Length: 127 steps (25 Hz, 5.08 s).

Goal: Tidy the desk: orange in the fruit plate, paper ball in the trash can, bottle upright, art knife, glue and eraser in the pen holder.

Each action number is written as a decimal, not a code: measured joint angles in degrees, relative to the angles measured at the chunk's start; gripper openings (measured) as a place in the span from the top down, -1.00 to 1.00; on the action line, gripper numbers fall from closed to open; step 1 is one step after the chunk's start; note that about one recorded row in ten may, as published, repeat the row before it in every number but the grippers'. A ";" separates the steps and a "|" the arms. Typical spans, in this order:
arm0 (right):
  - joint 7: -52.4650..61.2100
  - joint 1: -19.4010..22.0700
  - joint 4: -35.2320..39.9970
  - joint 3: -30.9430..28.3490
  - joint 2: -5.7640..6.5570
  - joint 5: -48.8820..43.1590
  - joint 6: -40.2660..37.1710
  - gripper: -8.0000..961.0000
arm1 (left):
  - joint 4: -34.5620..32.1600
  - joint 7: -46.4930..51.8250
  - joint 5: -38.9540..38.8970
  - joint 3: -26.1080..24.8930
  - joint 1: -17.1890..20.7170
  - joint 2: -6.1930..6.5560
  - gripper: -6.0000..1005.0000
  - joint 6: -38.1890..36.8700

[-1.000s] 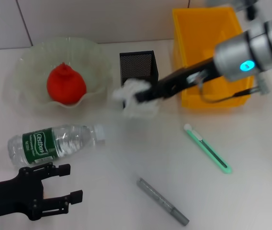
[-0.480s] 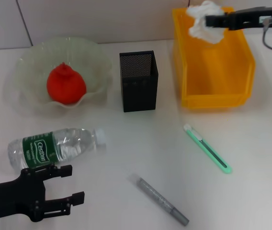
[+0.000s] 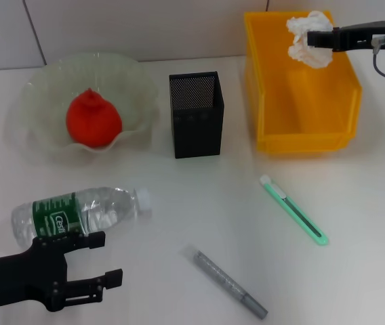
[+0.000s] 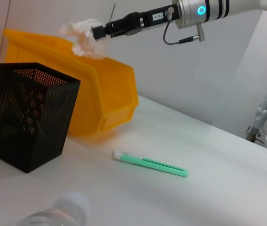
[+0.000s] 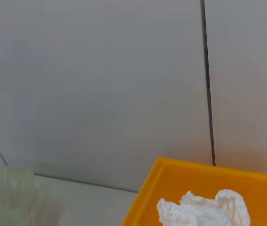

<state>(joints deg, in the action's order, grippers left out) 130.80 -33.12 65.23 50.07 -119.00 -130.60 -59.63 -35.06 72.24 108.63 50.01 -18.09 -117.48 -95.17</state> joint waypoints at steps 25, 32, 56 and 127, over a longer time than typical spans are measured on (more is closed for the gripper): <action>-15.09 5.96 2.68 1.36 -0.08 21.64 -7.87 -0.69 | -0.24 0.00 0.01 -0.42 -0.06 -0.03 -0.61 -0.13; -37.33 14.22 -1.37 1.19 -0.36 43.77 -22.40 -0.70 | -0.50 -1.46 -0.51 -2.10 0.00 -0.30 -0.61 -0.16; -72.96 22.89 -29.26 -8.91 0.11 40.59 -39.83 -0.71 | -11.99 -2.93 -9.20 -2.04 0.03 -1.65 -0.61 -3.07; -73.13 21.91 -31.14 -10.44 0.71 34.27 -38.24 -0.71 | -31.29 58.71 39.60 47.75 -23.13 -1.70 -0.61 21.78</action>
<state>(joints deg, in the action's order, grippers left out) 57.67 -11.20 34.09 39.63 -118.29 -96.33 -97.87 -66.35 130.95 148.23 97.76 -41.23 -119.18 -73.39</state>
